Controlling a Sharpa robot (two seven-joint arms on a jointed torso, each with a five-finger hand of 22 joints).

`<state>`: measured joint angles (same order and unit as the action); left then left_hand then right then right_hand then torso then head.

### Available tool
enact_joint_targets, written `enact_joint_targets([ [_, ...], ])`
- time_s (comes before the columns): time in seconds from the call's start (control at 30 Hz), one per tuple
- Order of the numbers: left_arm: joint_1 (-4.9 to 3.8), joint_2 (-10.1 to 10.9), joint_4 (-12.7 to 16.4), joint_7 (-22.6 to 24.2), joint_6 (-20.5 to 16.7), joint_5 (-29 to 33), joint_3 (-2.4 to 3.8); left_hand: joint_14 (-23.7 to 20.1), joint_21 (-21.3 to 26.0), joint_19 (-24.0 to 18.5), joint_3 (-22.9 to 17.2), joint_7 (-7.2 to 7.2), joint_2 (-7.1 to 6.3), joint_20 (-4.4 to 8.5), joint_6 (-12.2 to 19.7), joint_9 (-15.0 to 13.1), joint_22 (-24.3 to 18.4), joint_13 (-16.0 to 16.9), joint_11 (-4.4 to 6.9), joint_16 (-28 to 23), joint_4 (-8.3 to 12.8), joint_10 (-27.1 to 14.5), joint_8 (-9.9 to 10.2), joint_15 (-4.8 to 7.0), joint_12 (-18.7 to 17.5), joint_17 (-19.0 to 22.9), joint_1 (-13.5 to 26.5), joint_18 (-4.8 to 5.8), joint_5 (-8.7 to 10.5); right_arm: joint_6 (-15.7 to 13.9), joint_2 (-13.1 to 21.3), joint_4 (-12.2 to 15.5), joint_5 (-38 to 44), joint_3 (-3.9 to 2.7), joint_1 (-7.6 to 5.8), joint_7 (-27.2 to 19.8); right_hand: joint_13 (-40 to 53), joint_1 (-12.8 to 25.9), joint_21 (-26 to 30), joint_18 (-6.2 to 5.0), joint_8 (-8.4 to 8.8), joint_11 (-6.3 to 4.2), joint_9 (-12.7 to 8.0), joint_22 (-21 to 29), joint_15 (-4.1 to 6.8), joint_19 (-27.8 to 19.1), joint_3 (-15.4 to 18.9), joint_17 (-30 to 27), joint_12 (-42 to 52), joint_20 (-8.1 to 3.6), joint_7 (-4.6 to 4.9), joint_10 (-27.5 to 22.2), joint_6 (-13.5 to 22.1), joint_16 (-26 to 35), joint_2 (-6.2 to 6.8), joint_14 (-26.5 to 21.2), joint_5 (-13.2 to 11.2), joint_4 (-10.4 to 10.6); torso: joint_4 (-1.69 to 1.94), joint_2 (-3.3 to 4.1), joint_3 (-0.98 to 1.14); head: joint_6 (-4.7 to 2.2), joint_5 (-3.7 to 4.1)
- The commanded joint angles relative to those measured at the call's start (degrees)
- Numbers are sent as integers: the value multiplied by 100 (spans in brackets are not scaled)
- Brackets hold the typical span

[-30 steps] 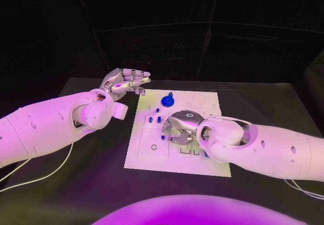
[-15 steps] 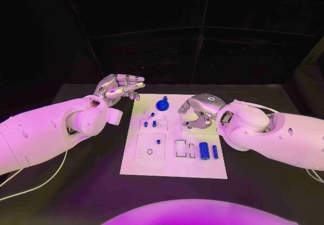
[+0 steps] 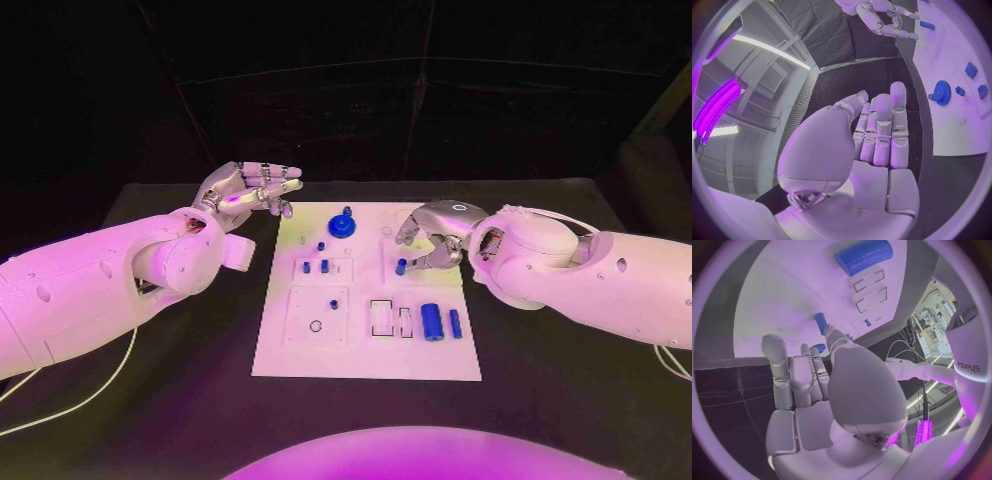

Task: Assemble the parts on the task board

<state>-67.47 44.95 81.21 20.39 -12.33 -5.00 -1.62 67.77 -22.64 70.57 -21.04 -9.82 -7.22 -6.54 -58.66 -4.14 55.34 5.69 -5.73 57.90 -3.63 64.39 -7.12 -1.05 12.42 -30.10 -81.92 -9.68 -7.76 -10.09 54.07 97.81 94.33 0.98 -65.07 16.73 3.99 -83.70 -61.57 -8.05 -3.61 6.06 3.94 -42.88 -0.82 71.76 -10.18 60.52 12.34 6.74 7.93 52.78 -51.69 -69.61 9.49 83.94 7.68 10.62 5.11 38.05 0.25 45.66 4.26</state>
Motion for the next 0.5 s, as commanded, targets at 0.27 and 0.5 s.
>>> enact_joint_targets([
  [0.27,-8,-12,-30,25,90,22,4,-45,39,-39,-4,-25,44,-2,17,3,-8,8,-9,-24,-3,-23,-26,6,34,7,23,-71,-16,683,-53,32,-112,2,-8,-39,-2,-119,-60,-29,-72,-52,17,-79,44,136,46,8,182,-41,27,213,-172,-38,-83,81,71,10,-3,0,5,10,-17],
  [0.5,-7,-23,-46,26,97,22,4,-45,39,-39,-4,-25,44,-2,17,3,-8,8,-9,-24,-3,-23,-26,6,34,7,23,-71,-16,683,-130,-10,-118,4,-6,-49,-26,-198,-191,11,-128,-106,28,-269,92,275,-107,-1,268,-81,51,570,-421,-36,-263,99,180,-7,-6,-1,4,13,-13],
])
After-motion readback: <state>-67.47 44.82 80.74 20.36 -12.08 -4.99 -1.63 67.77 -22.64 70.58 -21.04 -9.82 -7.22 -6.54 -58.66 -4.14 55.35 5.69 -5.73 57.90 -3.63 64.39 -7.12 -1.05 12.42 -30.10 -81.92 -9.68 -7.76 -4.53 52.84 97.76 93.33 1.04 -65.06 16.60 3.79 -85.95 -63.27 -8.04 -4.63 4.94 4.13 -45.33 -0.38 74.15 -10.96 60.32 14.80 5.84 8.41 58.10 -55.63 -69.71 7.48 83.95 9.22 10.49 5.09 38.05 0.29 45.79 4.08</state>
